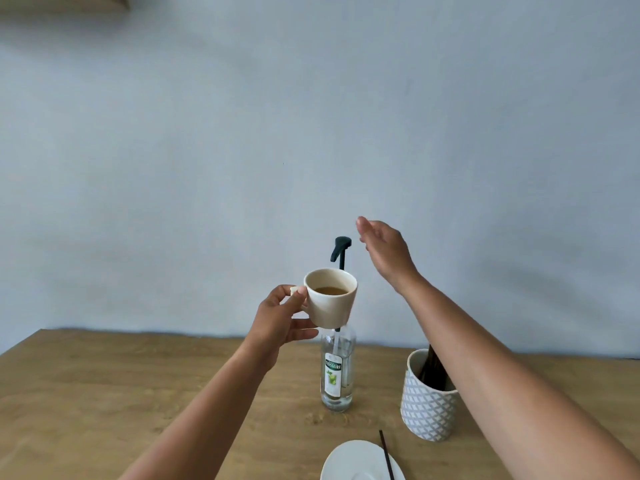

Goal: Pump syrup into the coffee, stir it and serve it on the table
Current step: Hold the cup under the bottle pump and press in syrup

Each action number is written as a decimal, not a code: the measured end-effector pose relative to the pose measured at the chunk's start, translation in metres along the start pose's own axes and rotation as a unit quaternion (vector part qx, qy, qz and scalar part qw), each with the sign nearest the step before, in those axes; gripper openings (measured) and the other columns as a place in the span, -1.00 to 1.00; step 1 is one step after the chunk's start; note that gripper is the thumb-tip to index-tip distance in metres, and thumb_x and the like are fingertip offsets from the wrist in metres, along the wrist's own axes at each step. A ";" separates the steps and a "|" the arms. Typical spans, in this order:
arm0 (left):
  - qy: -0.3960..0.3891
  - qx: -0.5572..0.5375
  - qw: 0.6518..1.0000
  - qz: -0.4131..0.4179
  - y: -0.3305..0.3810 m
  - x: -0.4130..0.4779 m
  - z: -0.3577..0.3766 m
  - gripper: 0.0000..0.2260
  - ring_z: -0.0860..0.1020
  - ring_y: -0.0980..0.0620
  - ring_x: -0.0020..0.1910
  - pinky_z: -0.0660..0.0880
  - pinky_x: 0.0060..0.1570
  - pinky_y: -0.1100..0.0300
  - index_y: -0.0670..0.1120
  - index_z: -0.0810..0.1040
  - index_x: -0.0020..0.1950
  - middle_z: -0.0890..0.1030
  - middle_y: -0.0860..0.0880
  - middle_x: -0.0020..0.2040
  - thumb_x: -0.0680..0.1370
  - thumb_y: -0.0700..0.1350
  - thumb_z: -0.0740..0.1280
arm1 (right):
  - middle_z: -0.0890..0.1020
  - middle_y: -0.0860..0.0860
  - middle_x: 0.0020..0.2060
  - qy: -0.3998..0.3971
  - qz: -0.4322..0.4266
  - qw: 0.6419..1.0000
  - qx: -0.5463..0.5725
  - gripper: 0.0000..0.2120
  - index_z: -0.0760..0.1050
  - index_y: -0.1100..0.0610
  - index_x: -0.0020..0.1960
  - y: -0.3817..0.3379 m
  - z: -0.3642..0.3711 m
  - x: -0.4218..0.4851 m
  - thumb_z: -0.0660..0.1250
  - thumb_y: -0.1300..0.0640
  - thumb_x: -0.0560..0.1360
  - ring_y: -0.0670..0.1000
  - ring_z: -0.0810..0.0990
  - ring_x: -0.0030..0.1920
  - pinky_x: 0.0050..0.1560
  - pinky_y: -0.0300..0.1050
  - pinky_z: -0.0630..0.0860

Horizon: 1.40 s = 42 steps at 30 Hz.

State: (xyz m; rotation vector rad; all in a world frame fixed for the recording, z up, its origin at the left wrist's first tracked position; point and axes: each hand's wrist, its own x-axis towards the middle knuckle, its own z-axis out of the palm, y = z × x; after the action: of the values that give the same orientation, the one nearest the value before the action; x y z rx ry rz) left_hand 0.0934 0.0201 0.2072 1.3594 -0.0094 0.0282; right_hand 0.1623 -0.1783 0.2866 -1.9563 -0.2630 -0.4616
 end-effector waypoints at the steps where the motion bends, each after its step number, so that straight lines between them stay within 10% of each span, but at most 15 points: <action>1: 0.000 -0.001 1.000 0.000 0.001 0.001 0.000 -0.82 0.68 -0.18 -0.25 0.68 -0.20 0.00 -0.14 0.48 0.02 0.60 -0.21 -0.01 0.61 -0.03 0.32 | 0.59 0.28 -0.10 -0.005 0.002 1.000 -0.025 -0.40 0.47 0.30 -0.06 -0.007 0.004 0.010 0.10 -0.28 0.54 0.11 0.51 -0.18 -0.10 0.01 0.43; 5: 0.002 -0.003 1.000 -0.001 0.001 0.006 -0.001 -0.81 0.68 -0.19 -0.24 0.69 -0.19 -0.01 -0.15 0.49 0.01 0.62 -0.21 0.00 0.60 -0.02 0.33 | 0.41 0.06 -0.37 -0.095 0.044 0.987 -0.126 -0.53 0.24 0.13 -0.33 -0.022 0.023 0.043 0.07 -0.20 0.57 0.10 0.39 -0.29 -0.27 -0.04 0.29; 13: 0.003 -0.011 1.000 -0.005 0.000 0.012 0.000 -0.81 0.68 -0.21 -0.23 0.68 -0.19 -0.01 -0.14 0.50 0.00 0.63 -0.21 0.00 0.59 -0.01 0.35 | 0.52 -0.11 -0.69 -0.192 0.112 0.961 -0.164 -0.63 0.30 0.13 -0.26 -0.031 0.047 0.066 0.18 -0.14 0.51 -0.02 0.34 -0.43 -0.38 -0.14 0.26; 25: -0.001 -0.032 0.999 -0.001 0.002 0.018 0.003 -0.81 0.68 -0.20 -0.25 0.67 -0.20 0.00 -0.12 0.51 -0.03 0.64 -0.18 -0.07 0.58 0.01 0.36 | 0.71 0.13 -0.02 -0.250 0.156 0.943 -0.156 -0.68 0.48 0.21 0.22 -0.027 0.043 0.062 0.25 0.08 0.53 0.14 0.58 0.01 -0.02 0.00 0.47; 31: -0.004 -0.033 0.999 0.000 0.003 0.022 0.003 -0.80 0.70 -0.21 -0.22 0.66 -0.23 0.02 -0.12 0.53 -0.02 0.66 -0.19 -0.06 0.58 0.02 0.36 | 0.71 0.15 -0.04 -0.253 0.148 0.946 -0.142 -0.69 0.52 0.26 0.20 -0.024 0.046 0.061 0.25 0.13 0.52 0.10 0.58 -0.14 -0.30 -0.15 0.45; 42: -0.002 -0.034 0.999 -0.002 0.000 0.019 0.003 -0.79 0.69 -0.21 -0.23 0.67 -0.25 0.03 -0.14 0.51 -0.01 0.61 -0.25 0.03 0.57 0.00 0.37 | 0.70 0.16 0.00 -0.249 0.151 0.943 -0.158 -0.70 0.53 0.23 0.16 -0.020 0.048 0.062 0.27 0.10 0.50 0.12 0.61 -0.09 -0.20 -0.09 0.48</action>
State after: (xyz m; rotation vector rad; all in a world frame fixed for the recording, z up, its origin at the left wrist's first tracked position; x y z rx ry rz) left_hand 0.1124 0.0178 0.2082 1.2916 -0.0109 0.0213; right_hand 0.2201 -0.1278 0.3120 -2.3626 -0.2072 0.2159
